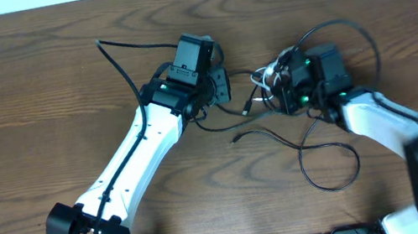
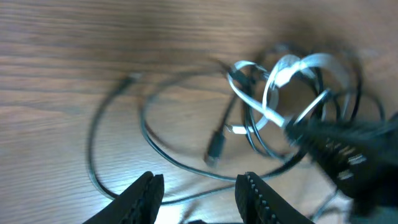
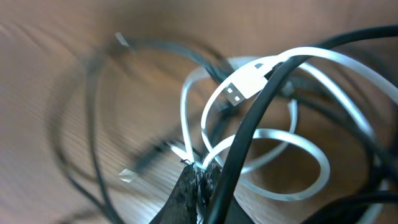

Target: Untangle cables

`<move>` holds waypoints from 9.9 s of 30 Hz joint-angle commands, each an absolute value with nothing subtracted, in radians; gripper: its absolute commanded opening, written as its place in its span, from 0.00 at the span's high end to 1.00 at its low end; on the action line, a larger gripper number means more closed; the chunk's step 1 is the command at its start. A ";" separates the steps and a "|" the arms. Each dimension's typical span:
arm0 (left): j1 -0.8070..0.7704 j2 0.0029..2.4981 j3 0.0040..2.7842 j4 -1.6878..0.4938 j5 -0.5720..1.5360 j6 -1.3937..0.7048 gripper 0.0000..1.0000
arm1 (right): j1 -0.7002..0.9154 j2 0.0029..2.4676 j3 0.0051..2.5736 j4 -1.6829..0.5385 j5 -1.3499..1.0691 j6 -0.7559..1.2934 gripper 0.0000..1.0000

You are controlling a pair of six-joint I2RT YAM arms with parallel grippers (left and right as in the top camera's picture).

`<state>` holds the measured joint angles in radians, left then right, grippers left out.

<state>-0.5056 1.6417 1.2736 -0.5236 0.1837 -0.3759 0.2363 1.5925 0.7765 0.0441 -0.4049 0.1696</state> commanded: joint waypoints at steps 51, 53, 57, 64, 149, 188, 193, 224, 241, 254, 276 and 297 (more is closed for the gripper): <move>-0.505 1.640 1.272 -0.282 0.474 -0.150 0.62 | 0.177 1.065 0.786 0.247 -1.136 0.278 0.99; -0.508 1.640 1.272 -0.266 0.479 -0.150 0.61 | 0.177 1.065 0.786 0.271 -1.136 0.297 0.99; -0.512 1.640 1.272 -0.252 0.489 -0.150 0.60 | 0.177 1.065 0.786 0.298 -1.136 0.329 0.99; -0.530 1.640 1.272 -0.218 0.488 -0.150 0.21 | 0.177 1.065 0.786 0.308 -1.135 0.347 0.96; -0.582 1.546 1.272 -0.377 0.279 0.011 0.93 | 0.159 1.069 0.786 -0.131 -0.470 0.588 0.02; -0.687 1.546 1.272 -0.451 -0.173 0.107 0.93 | 0.127 1.324 0.785 -0.388 0.110 0.640 0.75; -0.646 1.546 1.272 -0.495 -0.341 -0.085 0.92 | 0.109 1.324 0.785 -0.402 0.098 0.643 0.87; 0.332 1.549 1.272 -0.762 -0.290 -0.279 0.92 | -0.034 1.324 0.785 -0.511 0.046 0.704 0.92; 0.437 1.549 1.269 -0.762 -0.270 -0.279 0.74 | -0.223 1.324 0.785 -0.673 0.054 0.739 0.99; 0.437 1.549 1.268 -0.762 -0.208 -0.279 0.65 | -0.327 1.324 0.785 -0.723 0.017 0.740 0.78; 0.213 1.549 1.195 -0.753 -0.026 -0.256 0.57 | -0.170 1.324 0.785 -0.410 -0.825 0.048 0.01; 0.147 1.549 1.195 -0.736 -0.026 -0.261 0.02 | 0.415 1.407 0.785 -0.285 -0.500 -0.375 0.01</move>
<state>0.1482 1.5688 1.2007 -0.7345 -0.0277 -0.2626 0.3702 1.3609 0.7776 -0.2966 -0.5854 -0.3233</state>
